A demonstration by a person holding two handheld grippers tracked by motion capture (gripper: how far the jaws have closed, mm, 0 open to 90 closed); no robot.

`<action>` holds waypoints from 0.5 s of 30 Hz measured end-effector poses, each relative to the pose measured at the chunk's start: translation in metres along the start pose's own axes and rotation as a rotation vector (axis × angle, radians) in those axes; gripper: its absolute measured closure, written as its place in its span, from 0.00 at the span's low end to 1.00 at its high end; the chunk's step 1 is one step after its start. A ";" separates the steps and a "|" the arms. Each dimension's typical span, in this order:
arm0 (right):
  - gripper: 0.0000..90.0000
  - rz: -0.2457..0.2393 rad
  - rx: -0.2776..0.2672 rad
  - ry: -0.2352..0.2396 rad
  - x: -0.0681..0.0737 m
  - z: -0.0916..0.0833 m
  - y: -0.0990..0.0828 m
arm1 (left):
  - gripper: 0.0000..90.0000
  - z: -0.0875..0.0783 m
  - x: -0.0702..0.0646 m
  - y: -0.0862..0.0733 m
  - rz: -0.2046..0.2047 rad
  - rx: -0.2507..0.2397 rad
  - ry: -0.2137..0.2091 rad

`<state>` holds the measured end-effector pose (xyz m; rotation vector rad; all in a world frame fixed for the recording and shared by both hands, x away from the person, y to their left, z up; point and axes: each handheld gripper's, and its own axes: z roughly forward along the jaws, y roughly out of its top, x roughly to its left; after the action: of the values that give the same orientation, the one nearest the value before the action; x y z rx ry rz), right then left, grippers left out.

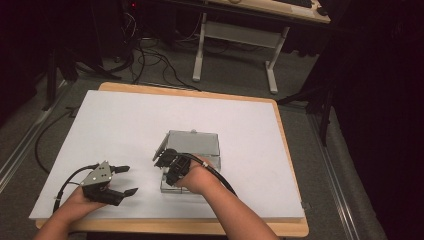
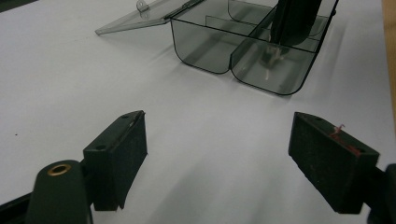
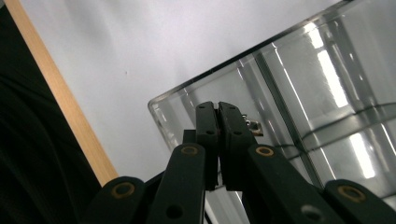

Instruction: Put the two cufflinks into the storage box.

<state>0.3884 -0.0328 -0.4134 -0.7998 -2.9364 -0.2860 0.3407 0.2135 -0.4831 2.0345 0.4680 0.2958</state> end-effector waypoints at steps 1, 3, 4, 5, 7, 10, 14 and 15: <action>0.98 0.001 0.001 0.000 0.000 0.002 0.001 | 0.22 0.000 0.000 0.000 0.000 0.000 0.000; 0.98 0.000 0.008 0.004 -0.002 0.006 0.003 | 0.22 0.000 0.000 0.000 0.001 0.000 0.000; 0.98 -0.001 0.017 0.004 -0.002 0.007 0.004 | 0.22 0.000 0.000 0.000 0.000 0.000 0.000; 0.98 -0.001 0.017 0.004 -0.002 0.007 0.004 | 0.22 0.000 0.000 0.000 0.000 0.000 0.000; 0.98 0.004 0.016 0.012 -0.004 0.013 0.005 | 0.22 0.000 0.000 0.000 0.000 0.000 -0.001; 0.98 0.005 0.021 0.015 -0.004 0.017 0.006 | 0.22 0.000 0.000 0.000 -0.001 -0.001 -0.002; 0.98 0.005 0.041 0.018 -0.005 0.018 0.008 | 0.22 0.000 0.000 0.000 -0.004 -0.004 -0.004; 0.98 0.004 0.032 0.016 -0.005 0.019 0.008 | 0.22 0.000 0.000 0.000 -0.004 -0.004 -0.004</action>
<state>0.3958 -0.0249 -0.4316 -0.7960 -2.9159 -0.2437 0.3405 0.2135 -0.4831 2.0298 0.4682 0.2902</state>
